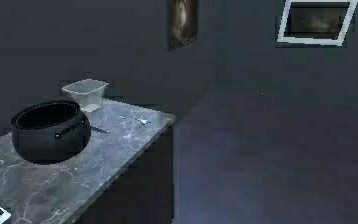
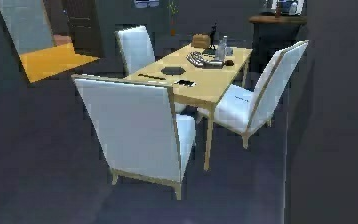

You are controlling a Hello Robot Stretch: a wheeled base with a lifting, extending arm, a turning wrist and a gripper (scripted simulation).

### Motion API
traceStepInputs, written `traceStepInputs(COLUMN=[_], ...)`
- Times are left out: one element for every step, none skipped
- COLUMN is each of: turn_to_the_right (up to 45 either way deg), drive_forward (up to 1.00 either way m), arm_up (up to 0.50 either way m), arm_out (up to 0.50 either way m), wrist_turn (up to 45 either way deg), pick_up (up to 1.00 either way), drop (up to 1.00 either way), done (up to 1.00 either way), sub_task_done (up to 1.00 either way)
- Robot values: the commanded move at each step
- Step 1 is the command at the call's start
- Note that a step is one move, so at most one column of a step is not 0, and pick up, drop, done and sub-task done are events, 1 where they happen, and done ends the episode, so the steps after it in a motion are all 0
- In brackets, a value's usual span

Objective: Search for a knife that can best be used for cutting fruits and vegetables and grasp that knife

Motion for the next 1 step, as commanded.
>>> traceStepInputs(turn_to_the_right=[36.0], drive_forward=[0.00], arm_up=[0.00], arm_out=[0.00], wrist_turn=[0.0], pick_up=[0.00], drop=[0.00], done=[0.00], sub_task_done=[0.00])
